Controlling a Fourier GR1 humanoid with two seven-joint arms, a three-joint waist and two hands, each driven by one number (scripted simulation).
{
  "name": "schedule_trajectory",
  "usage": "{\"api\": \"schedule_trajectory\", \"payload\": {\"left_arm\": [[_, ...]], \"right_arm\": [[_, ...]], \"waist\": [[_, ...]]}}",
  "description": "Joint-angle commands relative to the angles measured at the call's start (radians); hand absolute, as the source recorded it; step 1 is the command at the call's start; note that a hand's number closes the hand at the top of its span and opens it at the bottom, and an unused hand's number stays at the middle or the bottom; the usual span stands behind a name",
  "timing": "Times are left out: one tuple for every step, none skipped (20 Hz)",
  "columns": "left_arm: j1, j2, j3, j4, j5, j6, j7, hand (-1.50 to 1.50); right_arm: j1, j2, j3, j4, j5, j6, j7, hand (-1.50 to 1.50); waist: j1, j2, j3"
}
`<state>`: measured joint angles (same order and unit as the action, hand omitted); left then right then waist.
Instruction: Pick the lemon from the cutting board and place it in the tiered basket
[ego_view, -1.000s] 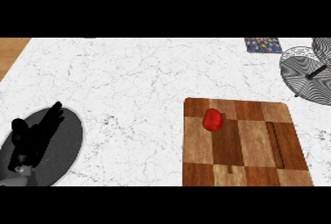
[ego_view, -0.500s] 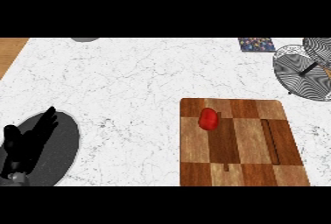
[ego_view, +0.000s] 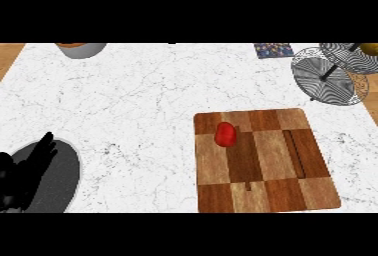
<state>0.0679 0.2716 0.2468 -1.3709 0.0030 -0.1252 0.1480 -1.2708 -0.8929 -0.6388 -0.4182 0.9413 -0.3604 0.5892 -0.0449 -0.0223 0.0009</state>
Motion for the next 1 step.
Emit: {"api": "schedule_trajectory", "payload": {"left_arm": [[0.031, 0.003, 0.021, -0.008, 0.024, -0.009, 0.021, 0.00]], "right_arm": [[0.074, 0.039, -0.064, -0.111, -0.117, 0.054, -0.069, -1.50]], "waist": [[-0.025, -0.013, -0.001]]}}
